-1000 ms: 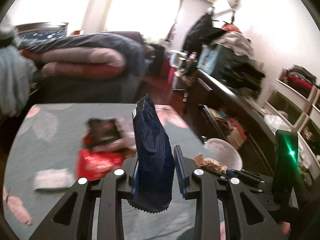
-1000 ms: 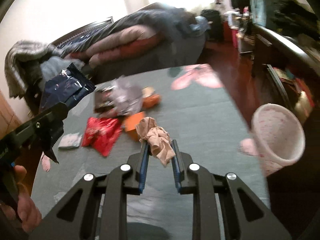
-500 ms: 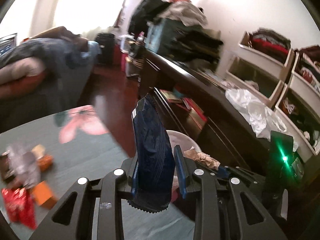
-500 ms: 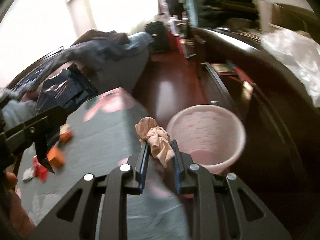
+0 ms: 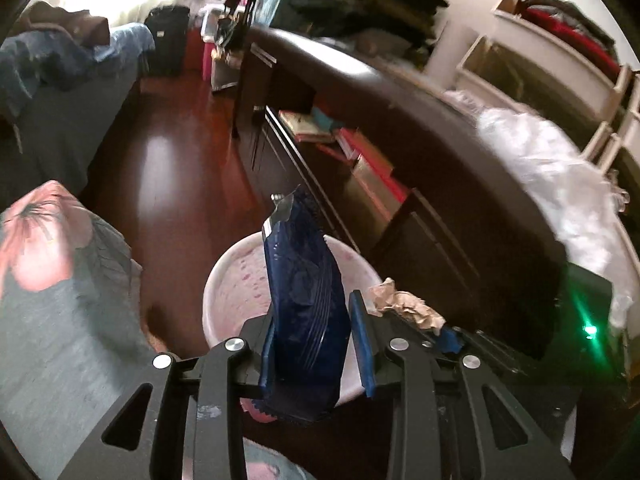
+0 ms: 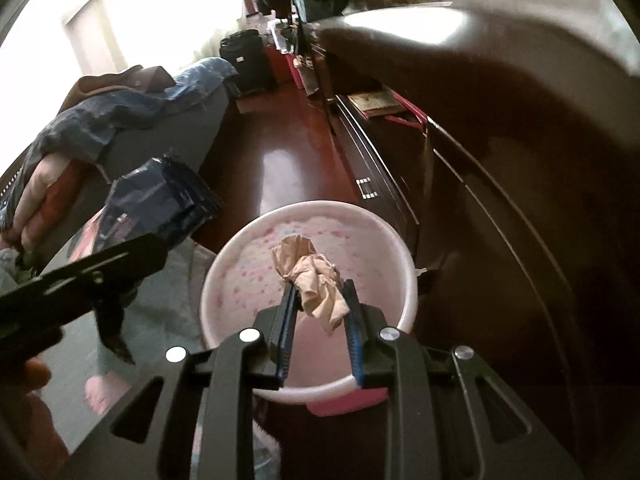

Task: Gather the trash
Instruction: 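Carry both items to the pink wastebasket and open both tools to drop them, then grasp the white crumpled paper with the left tool while the right tool grasps the orange cube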

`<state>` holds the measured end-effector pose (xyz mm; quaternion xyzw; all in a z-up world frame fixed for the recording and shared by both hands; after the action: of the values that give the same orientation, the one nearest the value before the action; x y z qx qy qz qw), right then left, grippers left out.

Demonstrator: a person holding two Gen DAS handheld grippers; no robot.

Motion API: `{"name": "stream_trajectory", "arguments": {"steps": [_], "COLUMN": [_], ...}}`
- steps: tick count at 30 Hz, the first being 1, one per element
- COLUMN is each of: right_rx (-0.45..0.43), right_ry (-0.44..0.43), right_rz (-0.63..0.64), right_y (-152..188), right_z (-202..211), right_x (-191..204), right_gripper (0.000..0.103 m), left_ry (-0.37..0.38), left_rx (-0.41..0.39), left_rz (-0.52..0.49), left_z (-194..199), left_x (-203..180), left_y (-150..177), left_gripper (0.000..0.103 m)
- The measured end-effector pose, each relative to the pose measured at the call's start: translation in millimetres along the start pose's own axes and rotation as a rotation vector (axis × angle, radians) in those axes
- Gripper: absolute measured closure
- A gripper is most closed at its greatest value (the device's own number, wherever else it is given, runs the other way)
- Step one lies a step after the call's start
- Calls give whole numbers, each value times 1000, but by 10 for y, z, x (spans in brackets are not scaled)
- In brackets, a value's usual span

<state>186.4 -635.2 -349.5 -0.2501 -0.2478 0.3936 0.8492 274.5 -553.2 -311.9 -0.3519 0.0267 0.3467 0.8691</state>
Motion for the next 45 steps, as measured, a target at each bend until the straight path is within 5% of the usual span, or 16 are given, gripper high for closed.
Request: {"name": "stream_trajectory", "arguments": {"steps": [3,6,8,10,26,35,45], "right_rx": [4,1,-5,-8,-44,-97,-75], "right_ry": [8,31,44,44,40,40,-76], "right_rz": [-3,12,21,20,50,160,255], "right_y": [-13,-35,-38,-62,-33,200,611], "right_z": [-127,-248,-291,-333,-26,660,1102], "right_x": [-22,-35,-47,-53,185,741,1507], "right_gripper": [75,67,62,56,37,20,13], "left_ry": [22,38,32,20,-85,-272,-496], "left_rx": [38,37,-1,-60,-146,-228,-242], "left_rz": [11,28,37,37,91,82,244], "left_z": [-181,-232,-184,-77,514,1333,2183], "left_x": [53,88,106,137,431,637,1424], "left_y": [-5,-13,-51,-113,-148,152,719], "left_gripper": [70,42,12,6,6,4,4]}}
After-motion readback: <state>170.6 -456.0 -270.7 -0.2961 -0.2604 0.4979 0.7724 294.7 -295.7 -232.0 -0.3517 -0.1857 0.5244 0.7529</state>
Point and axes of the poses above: each gripper's, at about its wrist camera, not at the fingertips, and z roughly against the way its jaws point, x to its left, y to its underside, the point moved 10 cm from there along -z, roughly the way its jaws point, and after that the axes turned 2 degrees about x, right-handed, at the moved point
